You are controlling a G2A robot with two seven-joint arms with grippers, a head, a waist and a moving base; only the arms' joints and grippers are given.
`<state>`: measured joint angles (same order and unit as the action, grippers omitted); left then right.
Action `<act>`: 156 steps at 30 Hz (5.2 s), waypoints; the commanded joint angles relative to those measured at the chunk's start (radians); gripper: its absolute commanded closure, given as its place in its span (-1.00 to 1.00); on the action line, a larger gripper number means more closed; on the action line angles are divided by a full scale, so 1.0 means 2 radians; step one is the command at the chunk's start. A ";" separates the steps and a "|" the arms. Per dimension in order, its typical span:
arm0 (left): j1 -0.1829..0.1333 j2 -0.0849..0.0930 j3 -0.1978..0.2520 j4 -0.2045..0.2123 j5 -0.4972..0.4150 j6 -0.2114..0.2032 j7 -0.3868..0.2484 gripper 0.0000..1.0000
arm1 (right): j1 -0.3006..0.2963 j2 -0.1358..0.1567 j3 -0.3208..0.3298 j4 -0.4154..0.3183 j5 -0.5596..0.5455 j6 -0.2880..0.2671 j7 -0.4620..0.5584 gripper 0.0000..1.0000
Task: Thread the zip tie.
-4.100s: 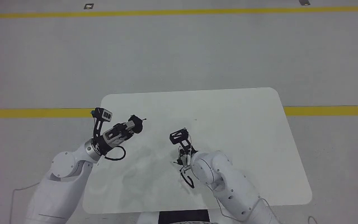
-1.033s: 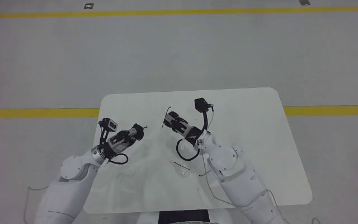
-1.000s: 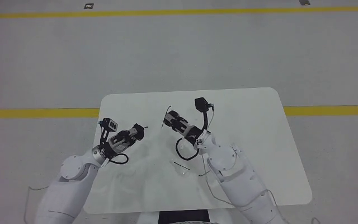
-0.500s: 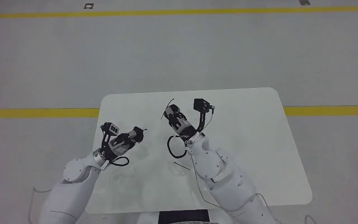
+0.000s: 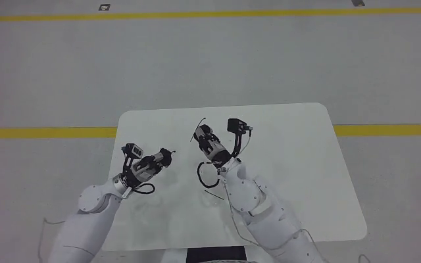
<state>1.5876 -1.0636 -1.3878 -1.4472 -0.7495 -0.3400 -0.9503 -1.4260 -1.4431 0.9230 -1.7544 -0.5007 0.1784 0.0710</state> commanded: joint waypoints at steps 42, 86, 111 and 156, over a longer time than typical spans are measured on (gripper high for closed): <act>-0.048 -0.018 0.041 0.048 -0.002 0.000 0.011 1.00 | 0.000 0.000 0.000 0.000 0.000 0.000 0.000 1.00; -0.085 -0.040 0.060 0.085 -0.017 0.000 -0.027 1.00 | -0.005 -0.003 -0.030 0.019 -0.113 -0.004 -0.039 1.00; -0.085 -0.040 0.060 0.085 -0.017 0.000 -0.027 1.00 | -0.004 -0.013 -0.043 0.031 -0.150 0.019 -0.057 1.00; -0.085 -0.040 0.060 0.085 -0.017 0.000 -0.027 1.00 | 0.003 -0.024 -0.037 0.050 -0.168 0.013 -0.050 1.00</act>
<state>1.4177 -1.1426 -1.2670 -1.2773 -0.7830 -0.3400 -1.0040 -1.4196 -1.4909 0.8478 -1.6527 -0.8365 0.2047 -0.0311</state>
